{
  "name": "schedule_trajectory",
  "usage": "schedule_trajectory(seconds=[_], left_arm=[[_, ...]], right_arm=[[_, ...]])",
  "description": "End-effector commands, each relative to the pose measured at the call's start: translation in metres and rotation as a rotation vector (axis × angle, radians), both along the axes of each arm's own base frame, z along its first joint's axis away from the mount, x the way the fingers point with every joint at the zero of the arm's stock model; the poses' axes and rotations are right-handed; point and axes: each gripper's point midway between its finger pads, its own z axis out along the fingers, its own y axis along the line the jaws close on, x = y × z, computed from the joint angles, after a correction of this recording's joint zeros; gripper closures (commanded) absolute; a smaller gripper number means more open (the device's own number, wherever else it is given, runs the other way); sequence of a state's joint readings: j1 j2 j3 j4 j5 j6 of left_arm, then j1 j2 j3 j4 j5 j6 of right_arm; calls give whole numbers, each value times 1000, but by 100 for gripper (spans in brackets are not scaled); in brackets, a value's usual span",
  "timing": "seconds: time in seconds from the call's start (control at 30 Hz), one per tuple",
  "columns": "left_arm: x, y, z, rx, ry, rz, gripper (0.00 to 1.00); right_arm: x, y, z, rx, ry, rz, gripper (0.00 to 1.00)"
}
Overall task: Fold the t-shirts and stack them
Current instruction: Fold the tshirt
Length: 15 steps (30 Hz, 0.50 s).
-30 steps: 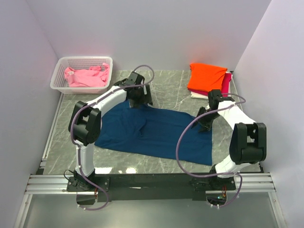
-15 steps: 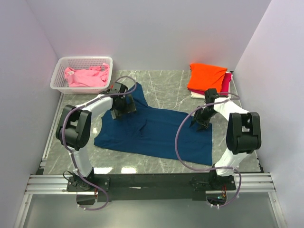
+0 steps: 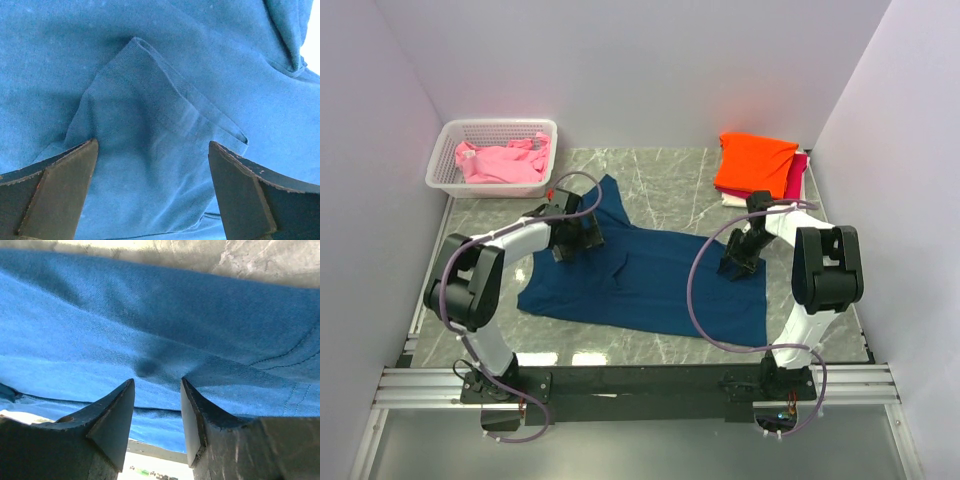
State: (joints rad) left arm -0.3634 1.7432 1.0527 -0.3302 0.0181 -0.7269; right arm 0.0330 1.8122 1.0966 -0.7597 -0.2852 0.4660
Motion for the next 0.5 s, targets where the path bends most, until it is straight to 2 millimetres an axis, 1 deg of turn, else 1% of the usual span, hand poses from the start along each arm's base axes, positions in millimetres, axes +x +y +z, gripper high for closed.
schedule_trajectory(seconds=[0.0, 0.07, 0.1, 0.17, 0.2, 0.27, 0.33, 0.37, 0.43, 0.47], left_arm=[[-40, 15, -26, 45, 120, 30, 1], [-47, 16, -27, 43, 130, 37, 1], [-56, 19, -31, 49, 153, 43, 1], [-64, 21, -32, 49, 172, 55, 1], [-72, 22, -35, 53, 187, 55, 1], [-79, 21, -33, 45, 189, 65, 1], [-92, 18, -37, 44, 211, 69, 1], [-95, 17, -34, 40, 210, 69, 1], [-110, 12, -36, 43, 241, 70, 1], [-114, 10, -33, 40, 244, 71, 0]], right_arm=[[-15, -12, -31, -80, 75, 34, 51], [-17, -16, -31, -97, 80, 37, 51], [-19, -17, -32, -104, 88, 37, 51], [-23, -19, -31, -118, 97, 43, 51], [-24, -20, -30, -121, 100, 45, 51], [-27, -24, -26, -141, 99, 48, 51], [-31, -27, -22, -156, 96, 54, 51], [-33, -29, -21, -167, 97, 54, 51], [-37, -31, -17, -173, 92, 53, 51], [-39, -32, -17, -179, 95, 55, 51]])
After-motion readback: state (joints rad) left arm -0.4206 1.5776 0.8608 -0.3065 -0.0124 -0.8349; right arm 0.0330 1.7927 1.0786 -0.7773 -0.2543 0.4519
